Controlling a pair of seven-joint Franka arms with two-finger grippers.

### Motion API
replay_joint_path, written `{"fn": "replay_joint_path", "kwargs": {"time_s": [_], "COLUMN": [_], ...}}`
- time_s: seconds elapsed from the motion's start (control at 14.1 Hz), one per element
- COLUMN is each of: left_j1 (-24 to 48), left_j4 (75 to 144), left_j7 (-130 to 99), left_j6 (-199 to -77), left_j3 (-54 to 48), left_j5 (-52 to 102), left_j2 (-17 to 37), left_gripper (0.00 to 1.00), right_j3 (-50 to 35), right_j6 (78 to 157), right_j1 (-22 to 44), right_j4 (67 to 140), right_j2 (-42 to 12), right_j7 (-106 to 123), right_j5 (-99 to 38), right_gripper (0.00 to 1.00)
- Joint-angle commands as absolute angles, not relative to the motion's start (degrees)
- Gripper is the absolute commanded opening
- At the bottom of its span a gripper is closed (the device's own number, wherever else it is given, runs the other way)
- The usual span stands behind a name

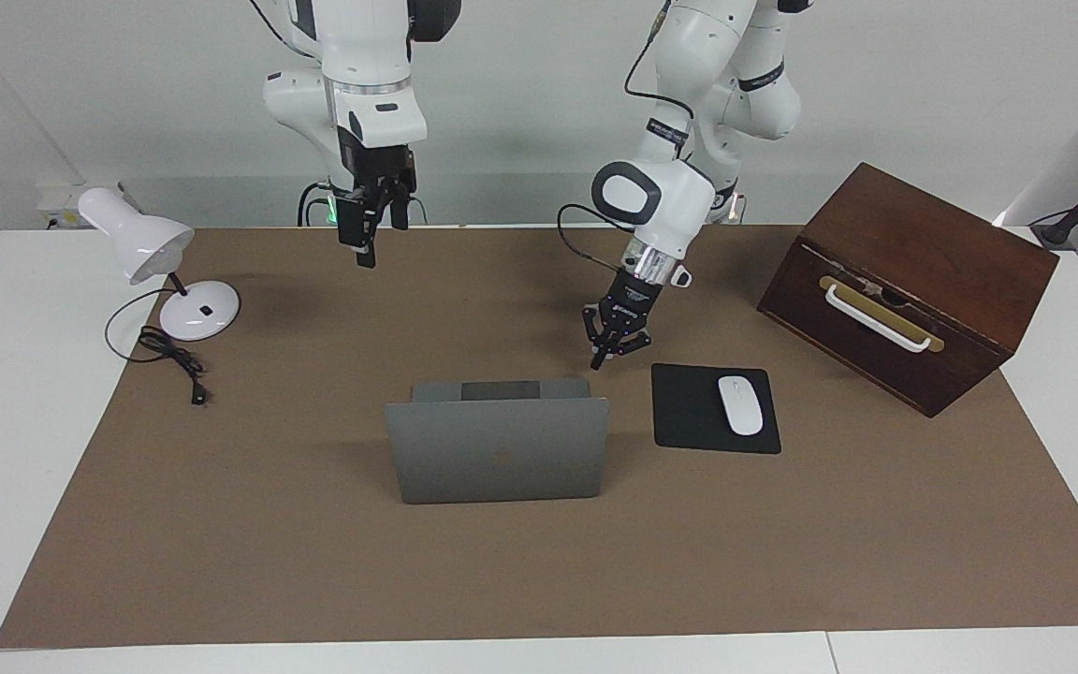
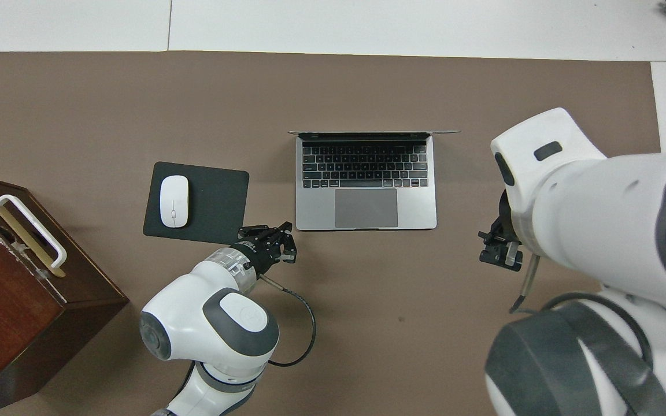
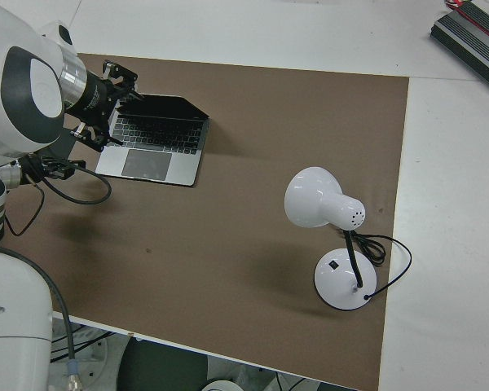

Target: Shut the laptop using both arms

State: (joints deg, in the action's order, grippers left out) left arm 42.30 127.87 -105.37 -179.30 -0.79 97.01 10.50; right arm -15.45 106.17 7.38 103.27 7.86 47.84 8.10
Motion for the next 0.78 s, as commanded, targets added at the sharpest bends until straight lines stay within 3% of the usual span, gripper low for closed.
{"fn": "replay_joint_path", "kwargs": {"time_s": [0.0, 0.71], "left_j1": [43.24, 45.09], "left_j4": [123.67, 120.67], "left_j7": [-105.29, -105.21], "left_j6": [-181.05, -183.95], "left_j3": [-0.18, -0.7], "left_j5": [98.44, 98.61], "left_j2": [13.79, 18.63], "left_gripper": [0.0, 0.0], "right_j3": [-15.47, -15.47], "right_j6": [110.47, 112.76], "right_j1": [8.43, 10.37], "right_j4": [109.85, 111.62], "right_j2": [12.03, 12.39], "right_j7": [48.96, 51.42], "right_j5": [9.32, 13.62], "right_gripper": [1.0, 1.0]}}
